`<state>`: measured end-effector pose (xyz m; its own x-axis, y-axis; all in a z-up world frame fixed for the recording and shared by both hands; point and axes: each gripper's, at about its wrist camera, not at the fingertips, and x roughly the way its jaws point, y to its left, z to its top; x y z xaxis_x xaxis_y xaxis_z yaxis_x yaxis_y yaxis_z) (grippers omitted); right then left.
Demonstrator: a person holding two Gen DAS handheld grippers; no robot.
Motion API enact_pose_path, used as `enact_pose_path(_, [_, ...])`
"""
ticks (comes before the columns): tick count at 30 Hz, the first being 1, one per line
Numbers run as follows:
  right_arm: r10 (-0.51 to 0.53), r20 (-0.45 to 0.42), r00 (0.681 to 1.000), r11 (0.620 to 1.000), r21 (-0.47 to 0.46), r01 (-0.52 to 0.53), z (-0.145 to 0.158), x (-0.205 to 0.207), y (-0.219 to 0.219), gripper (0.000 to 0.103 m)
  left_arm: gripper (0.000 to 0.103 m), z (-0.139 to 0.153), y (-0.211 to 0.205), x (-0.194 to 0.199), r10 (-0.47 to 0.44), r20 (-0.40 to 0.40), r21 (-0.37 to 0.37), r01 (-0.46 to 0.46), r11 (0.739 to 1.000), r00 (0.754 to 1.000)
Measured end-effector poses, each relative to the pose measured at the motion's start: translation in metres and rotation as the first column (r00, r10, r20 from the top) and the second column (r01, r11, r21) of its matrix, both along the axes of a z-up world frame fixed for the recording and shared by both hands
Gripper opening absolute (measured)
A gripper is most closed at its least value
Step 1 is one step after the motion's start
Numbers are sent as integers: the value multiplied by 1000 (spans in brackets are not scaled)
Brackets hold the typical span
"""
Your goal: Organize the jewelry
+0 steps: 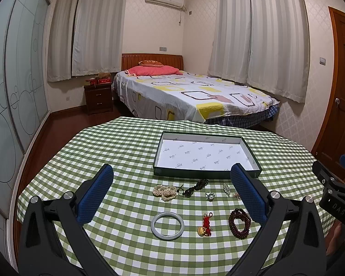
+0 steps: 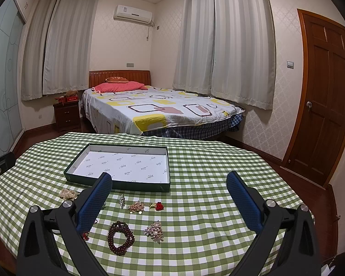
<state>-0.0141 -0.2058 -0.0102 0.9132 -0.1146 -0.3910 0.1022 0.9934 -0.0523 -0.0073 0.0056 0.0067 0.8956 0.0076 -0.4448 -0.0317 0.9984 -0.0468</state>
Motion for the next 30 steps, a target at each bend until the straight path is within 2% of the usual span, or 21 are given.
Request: enact_pose_path(30, [11,0,1000,1000,5,-11,1,3,2,98,99,-5,-3,-1,-9,0,5,9,1000,1000])
